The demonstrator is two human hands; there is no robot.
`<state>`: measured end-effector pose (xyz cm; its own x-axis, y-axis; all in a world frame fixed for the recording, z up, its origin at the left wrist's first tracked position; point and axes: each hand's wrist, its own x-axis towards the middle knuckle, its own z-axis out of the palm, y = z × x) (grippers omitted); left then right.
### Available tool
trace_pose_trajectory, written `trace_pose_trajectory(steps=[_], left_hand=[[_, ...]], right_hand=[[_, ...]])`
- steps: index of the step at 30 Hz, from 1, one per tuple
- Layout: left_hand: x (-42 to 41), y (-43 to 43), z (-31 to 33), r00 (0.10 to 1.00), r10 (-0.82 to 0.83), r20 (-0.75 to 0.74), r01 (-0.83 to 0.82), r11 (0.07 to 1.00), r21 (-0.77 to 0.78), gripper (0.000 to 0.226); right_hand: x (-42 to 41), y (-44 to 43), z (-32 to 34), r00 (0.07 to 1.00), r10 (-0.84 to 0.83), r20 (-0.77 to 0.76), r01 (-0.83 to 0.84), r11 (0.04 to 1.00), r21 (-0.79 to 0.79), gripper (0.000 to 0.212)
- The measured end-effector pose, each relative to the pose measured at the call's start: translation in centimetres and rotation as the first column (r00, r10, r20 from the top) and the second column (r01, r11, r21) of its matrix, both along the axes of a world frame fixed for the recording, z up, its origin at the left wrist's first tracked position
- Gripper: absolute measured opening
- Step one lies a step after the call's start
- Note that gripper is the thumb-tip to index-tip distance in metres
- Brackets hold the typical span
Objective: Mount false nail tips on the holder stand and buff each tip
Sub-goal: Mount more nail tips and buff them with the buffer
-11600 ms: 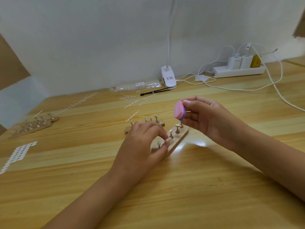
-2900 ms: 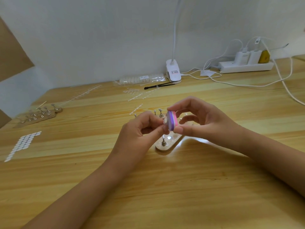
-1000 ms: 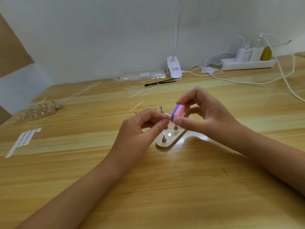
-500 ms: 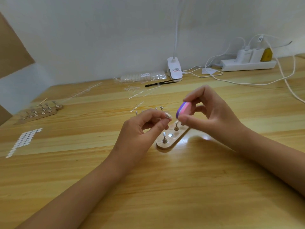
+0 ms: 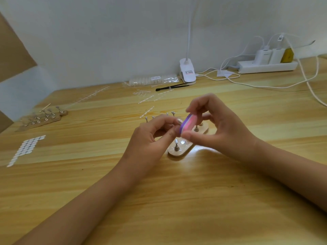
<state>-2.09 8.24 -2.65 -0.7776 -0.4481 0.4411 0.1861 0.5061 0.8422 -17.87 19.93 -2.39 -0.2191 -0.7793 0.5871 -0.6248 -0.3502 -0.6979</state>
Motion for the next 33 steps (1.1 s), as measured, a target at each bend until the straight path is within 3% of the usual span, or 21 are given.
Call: trace_pose_trajectory(steps=[4,9,14,19,21,25,30,33], left_hand=[[0.0,-0.2,-0.1,1.0,0.014,-0.01,-0.013,1.0,0.013,0.012],[-0.1,0.1,0.0,1.0,-0.014,-0.018,0.014,1.0,0.005,0.013],[0.1,0.0,0.1,1.0,-0.003,-0.017,0.003,1.0,0.005,0.015],[-0.1,0.1,0.1,1.0,-0.004,-0.016,0.004,1.0,-0.006,0.014],[0.0,0.1,0.1,1.0,-0.005,-0.02,0.005,1.0,-0.001,0.014],[0.1,0.0,0.1,1.0,-0.004,-0.022,0.004,1.0,0.019,0.011],[-0.1,0.2,0.1,0.999,-0.02,-0.036,0.02,1.0,0.0,0.022],[-0.1,0.0,0.2,0.999,-0.022,-0.036,0.023,0.999,0.026,0.02]], right_hand=[[-1.4,0.3,0.5,0.973,-0.171,0.158,0.165,0.985,0.052,0.044],[0.0,0.4,0.2,0.998,0.048,-0.027,-0.049,0.999,-0.002,0.04],[-1.7,0.3,0.6,0.967,-0.18,0.181,0.169,0.983,0.073,0.042],[0.2,0.4,0.2,0.998,0.057,0.023,-0.057,0.998,0.019,0.042],[0.3,0.2,0.2,0.999,0.036,0.012,-0.036,0.999,0.031,0.041],[-1.0,0.5,0.6,0.975,-0.088,0.204,0.076,0.995,0.063,0.04],[0.4,0.4,0.2,0.998,0.067,0.016,-0.068,0.997,0.042,0.041],[-0.2,0.1,0.4,0.987,-0.056,0.151,0.05,0.998,0.046,0.043]])
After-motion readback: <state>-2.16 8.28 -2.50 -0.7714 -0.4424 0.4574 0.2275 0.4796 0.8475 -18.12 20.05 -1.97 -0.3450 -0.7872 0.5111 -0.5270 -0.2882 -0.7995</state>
